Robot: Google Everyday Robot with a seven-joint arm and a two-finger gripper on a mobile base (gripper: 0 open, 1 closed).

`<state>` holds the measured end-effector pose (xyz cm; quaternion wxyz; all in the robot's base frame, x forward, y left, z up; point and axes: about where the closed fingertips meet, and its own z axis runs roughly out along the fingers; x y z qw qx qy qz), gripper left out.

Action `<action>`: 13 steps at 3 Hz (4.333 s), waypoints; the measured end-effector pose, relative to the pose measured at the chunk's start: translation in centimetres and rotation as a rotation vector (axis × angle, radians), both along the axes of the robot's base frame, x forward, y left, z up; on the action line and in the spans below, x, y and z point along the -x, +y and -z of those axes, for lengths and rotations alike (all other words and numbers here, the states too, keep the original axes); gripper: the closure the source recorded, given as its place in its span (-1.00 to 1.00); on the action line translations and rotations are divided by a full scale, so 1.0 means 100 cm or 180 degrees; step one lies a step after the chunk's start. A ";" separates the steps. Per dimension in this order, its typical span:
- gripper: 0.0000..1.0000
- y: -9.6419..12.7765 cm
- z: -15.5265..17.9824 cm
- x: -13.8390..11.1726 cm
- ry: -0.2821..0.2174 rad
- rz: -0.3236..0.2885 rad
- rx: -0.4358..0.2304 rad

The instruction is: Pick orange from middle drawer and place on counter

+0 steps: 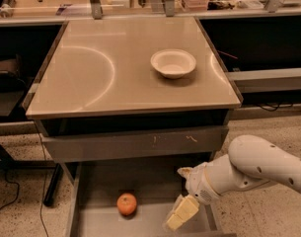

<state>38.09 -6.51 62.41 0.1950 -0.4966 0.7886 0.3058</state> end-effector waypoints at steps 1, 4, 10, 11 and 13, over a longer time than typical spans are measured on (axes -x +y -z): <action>-1.00 0.002 0.003 0.003 -0.0041 -0.0013 -0.0021; -1.00 0.089 0.101 -0.038 -0.0205 -0.0416 -0.0630; -1.00 0.143 0.210 -0.080 -0.0430 -0.0491 -0.0956; -1.00 0.148 0.216 -0.082 -0.0481 -0.0480 -0.1002; -1.00 0.166 0.229 -0.075 -0.0477 -0.0500 -0.1092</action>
Offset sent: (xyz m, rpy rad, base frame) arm 0.0447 0.0760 -0.0872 0.1971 -0.0768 0.0847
